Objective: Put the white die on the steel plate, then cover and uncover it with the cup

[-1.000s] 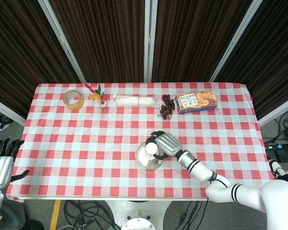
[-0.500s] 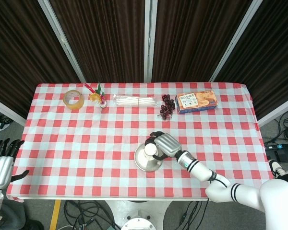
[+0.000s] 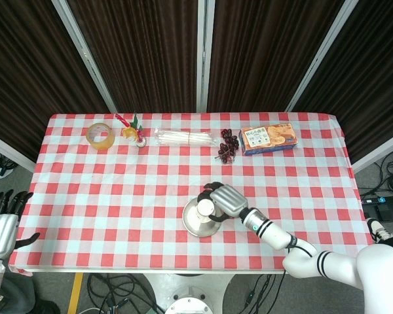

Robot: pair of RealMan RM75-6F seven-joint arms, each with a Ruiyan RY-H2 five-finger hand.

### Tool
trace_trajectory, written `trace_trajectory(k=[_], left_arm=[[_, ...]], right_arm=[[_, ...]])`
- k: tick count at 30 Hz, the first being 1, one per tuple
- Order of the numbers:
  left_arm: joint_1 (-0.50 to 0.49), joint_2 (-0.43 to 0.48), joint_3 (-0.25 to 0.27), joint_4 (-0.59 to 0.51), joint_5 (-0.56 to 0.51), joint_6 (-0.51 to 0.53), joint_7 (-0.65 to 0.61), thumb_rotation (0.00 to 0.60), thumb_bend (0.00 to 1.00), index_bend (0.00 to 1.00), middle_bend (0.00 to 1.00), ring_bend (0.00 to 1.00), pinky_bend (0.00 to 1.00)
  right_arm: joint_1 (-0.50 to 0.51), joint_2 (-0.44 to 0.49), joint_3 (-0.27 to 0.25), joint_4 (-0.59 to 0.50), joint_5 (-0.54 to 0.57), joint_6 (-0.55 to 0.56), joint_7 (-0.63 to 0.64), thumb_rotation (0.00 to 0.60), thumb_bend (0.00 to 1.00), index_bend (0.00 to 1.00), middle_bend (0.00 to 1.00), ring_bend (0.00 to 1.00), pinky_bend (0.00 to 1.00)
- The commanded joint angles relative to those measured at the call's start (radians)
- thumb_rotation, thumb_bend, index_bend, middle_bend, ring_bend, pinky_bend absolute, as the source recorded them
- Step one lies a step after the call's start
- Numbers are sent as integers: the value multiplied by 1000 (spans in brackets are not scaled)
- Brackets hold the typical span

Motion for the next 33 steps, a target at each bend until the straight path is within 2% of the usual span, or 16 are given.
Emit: trace_trajectory(k=[1,7,16,24,31,33], left_arm=[[1,0,0,0,-1,1,-1,600,0,142,129,21,41],[1,-1,0,1,0,0,-1,600,0,142,129,21,41],[-1,0,-1,-1,-3,-5,1,600,0,142,129,22,40],[-2,-1,-1,1,-5,-8,0,600,0,142,129,21,40],[-2,-2,-2,2,-6,-7,-1,600,0,142,129,21,40],[-1,-2,-1,2,-7,-8,-1,600,0,142,129,21,41]], right_arm=[[-2,7,-6,-39,-21,11,22,600,327,618,348,149,166],[-7,42,-55,-99,-77,28,37,600,327,618,354,149,166],[5,0,-5,-12,-9,3,3,600,327,618,345,160,165],[7,45,-54,-94,-85,28,51,600,327,618,352,160,165],[15,-4,1,8,-11,8,24,600,327,618,347,160,163],[17,-11,3,12,-8,6,28,600,327,618,346,160,163]])
